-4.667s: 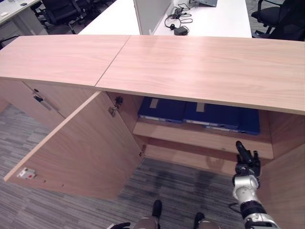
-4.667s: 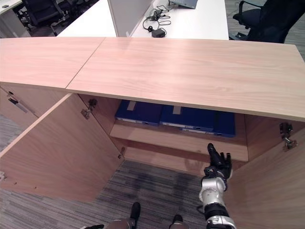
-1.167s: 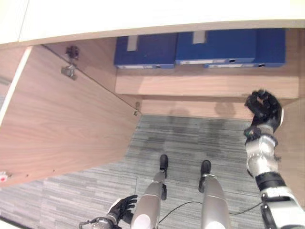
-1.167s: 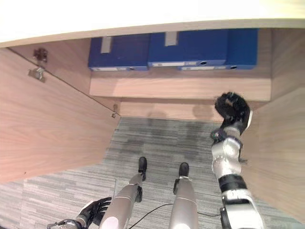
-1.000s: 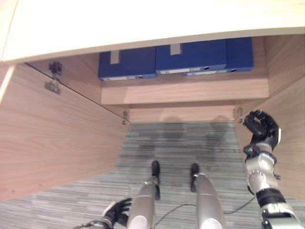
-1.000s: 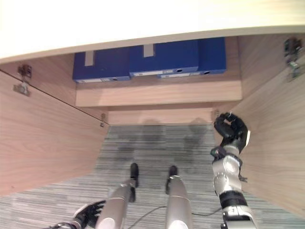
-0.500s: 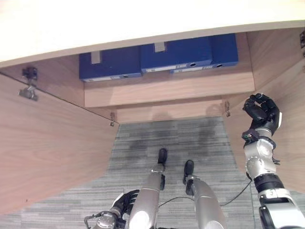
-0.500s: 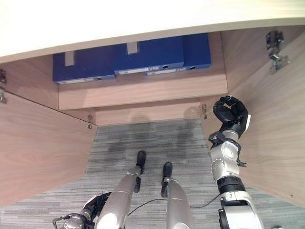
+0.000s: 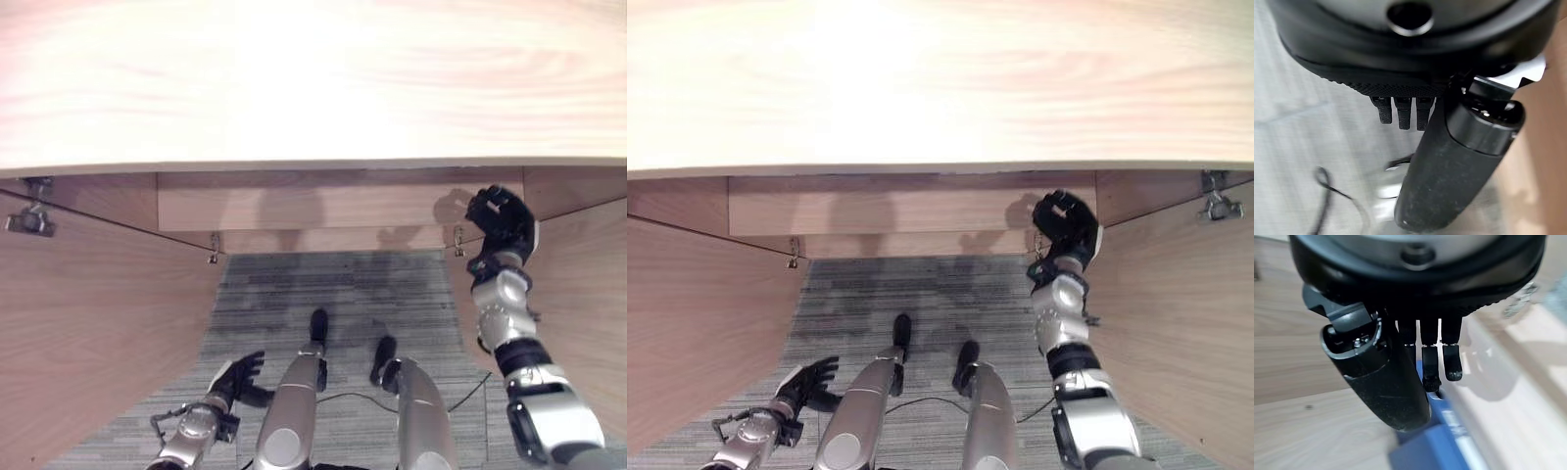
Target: Put the empty folder in the office cabinet
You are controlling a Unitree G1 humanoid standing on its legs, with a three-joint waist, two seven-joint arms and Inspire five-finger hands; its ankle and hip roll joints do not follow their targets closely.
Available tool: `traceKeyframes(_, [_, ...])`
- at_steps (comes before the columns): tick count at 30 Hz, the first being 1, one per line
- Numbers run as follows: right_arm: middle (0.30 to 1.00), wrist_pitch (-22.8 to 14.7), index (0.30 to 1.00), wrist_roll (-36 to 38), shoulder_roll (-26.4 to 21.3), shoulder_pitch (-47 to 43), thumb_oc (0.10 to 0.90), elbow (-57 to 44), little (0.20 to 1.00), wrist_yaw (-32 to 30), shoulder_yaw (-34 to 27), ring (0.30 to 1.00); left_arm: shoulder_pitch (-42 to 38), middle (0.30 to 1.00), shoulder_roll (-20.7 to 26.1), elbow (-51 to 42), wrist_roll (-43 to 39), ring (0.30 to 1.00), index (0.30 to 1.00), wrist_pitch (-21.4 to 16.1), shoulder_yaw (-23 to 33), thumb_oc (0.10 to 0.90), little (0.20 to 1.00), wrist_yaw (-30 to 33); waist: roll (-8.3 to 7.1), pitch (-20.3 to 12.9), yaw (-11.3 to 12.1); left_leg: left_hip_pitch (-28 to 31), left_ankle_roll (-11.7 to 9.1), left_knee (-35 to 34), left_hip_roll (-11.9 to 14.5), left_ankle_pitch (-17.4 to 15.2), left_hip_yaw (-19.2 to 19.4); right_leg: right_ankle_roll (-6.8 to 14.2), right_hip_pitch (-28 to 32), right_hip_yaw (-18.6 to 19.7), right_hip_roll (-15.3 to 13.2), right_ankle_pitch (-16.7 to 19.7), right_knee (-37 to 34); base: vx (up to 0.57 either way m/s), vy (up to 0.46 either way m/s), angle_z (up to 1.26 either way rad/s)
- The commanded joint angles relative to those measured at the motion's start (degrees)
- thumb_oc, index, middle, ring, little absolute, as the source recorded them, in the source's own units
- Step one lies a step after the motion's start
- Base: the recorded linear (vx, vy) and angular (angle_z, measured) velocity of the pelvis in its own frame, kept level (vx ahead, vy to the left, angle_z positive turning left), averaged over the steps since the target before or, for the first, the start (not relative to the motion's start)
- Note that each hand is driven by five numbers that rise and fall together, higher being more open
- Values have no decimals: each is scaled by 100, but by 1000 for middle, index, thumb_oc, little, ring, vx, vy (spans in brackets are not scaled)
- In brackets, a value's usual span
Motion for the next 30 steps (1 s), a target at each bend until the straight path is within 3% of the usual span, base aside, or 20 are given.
traceKeyframes(1, [300,-448,300,-37,-1028,-293,400,126,300,-84,-59,300,202,900,-209,-381,-302,900,900,-403,-210,800,900,-108,111,-236,50,-22,-581,-163,-2,-272,-804,13,215,394,24,329,-456,106,-167,28])
traceKeyframes(3, [300,-430,300,-3,-1365,-761,400,528,300,-139,-28,300,156,900,-215,-249,-231,900,900,-445,-204,800,900,-51,100,-277,84,-277,-623,-34,-158,-267,-876,19,256,421,-34,558,-615,32,-137,70])
traceKeyframes(5, [300,-405,300,47,-1706,-1109,400,860,300,-166,57,300,231,900,-237,-199,-265,900,900,-442,-212,800,900,-77,174,-294,156,-288,-656,-69,-136,-267,-901,0,255,406,-11,553,-553,53,-116,58])
traceKeyframes(11, [300,-355,300,584,-2569,-2259,400,1808,300,-83,350,300,752,900,4,-481,160,900,900,-415,-710,800,900,-362,350,-302,363,-396,-759,5,-56,-289,-1026,-109,52,302,116,189,-186,41,-107,4])
traceKeyframes(23, [300,-58,300,564,-3229,-3430,400,2685,300,10,1148,300,925,900,326,-613,-22,900,900,-363,-769,800,900,-494,495,-286,513,-584,-920,85,47,-229,-1323,-242,-282,14,153,-308,529,15,-105,17])
traceKeyframes(24, [300,-37,300,527,-3277,-3550,400,2739,300,-4,1254,300,935,900,331,-629,-43,900,900,-361,-772,800,900,-499,507,-310,511,-548,-937,124,54,-390,-1355,-228,-267,59,168,-502,627,108,-118,19])
traceKeyframes(30, [300,111,300,392,-3670,-4131,400,3139,300,-107,1660,300,1047,900,447,-806,-58,900,900,-387,-908,800,900,-537,689,-217,642,-818,-960,401,-2,-480,-1443,-298,-621,32,107,-807,1194,29,-84,19])
